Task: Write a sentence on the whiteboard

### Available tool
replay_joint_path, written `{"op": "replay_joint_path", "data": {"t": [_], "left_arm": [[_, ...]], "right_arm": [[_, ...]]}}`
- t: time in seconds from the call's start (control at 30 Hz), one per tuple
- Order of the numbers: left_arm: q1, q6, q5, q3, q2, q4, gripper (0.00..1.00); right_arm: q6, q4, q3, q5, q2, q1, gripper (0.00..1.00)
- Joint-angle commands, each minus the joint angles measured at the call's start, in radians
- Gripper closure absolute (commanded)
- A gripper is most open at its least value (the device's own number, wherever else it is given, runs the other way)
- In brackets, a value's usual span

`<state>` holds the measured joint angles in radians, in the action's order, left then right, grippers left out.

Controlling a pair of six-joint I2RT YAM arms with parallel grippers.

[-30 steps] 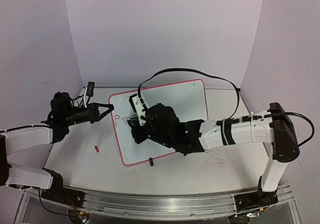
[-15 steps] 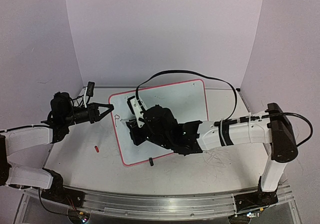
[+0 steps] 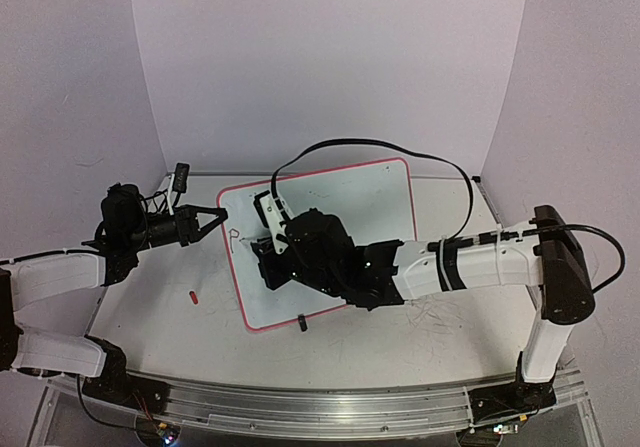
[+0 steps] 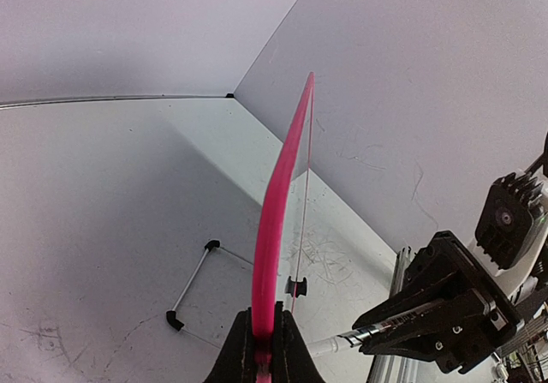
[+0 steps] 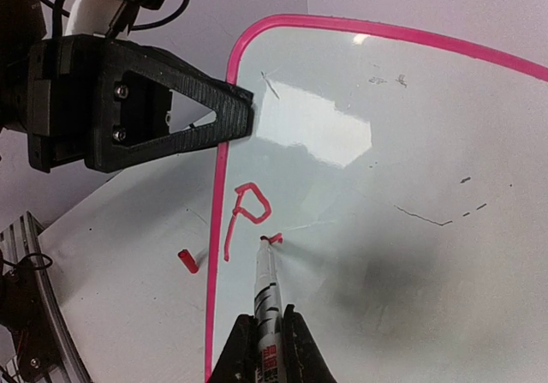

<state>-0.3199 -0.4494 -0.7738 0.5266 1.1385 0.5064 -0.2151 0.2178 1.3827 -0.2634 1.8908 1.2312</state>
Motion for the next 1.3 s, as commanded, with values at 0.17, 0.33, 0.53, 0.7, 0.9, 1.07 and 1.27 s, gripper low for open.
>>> {"op": "replay_joint_path", "data": {"t": [0.17, 0.33, 0.53, 0.7, 0.9, 1.07, 1.27], "left_arm": [[-0.004, 0.014, -0.021, 0.008, -0.021, 0.04, 1.0], [-0.003, 0.014, -0.021, 0.008, -0.022, 0.041, 1.0], [-0.004, 0.012, -0.023, 0.006, -0.023, 0.041, 1.0], [-0.004, 0.012, -0.022, 0.007, -0.023, 0.041, 1.0], [-0.004, 0.011, -0.025, 0.006, -0.025, 0.041, 1.0], [-0.004, 0.011, -0.025, 0.006, -0.025, 0.041, 1.0], [-0.004, 0.012, -0.026, 0.006, -0.026, 0.04, 1.0]], "right_arm": [[-0.026, -0.021, -0.023, -0.006, -0.002, 0.004, 1.0], [-0.032, -0.023, -0.036, -0.012, -0.011, 0.005, 1.0], [-0.044, -0.025, -0.06, -0.035, -0.029, 0.005, 1.0], [-0.056, -0.022, -0.074, -0.086, -0.043, 0.006, 1.0], [-0.054, 0.008, -0.068, -0.117, -0.048, 0.004, 1.0], [-0.048, 0.021, -0.059, -0.131, -0.053, -0.002, 1.0], [-0.037, 0.025, -0.04, -0.123, -0.04, -0.005, 1.0]]}}
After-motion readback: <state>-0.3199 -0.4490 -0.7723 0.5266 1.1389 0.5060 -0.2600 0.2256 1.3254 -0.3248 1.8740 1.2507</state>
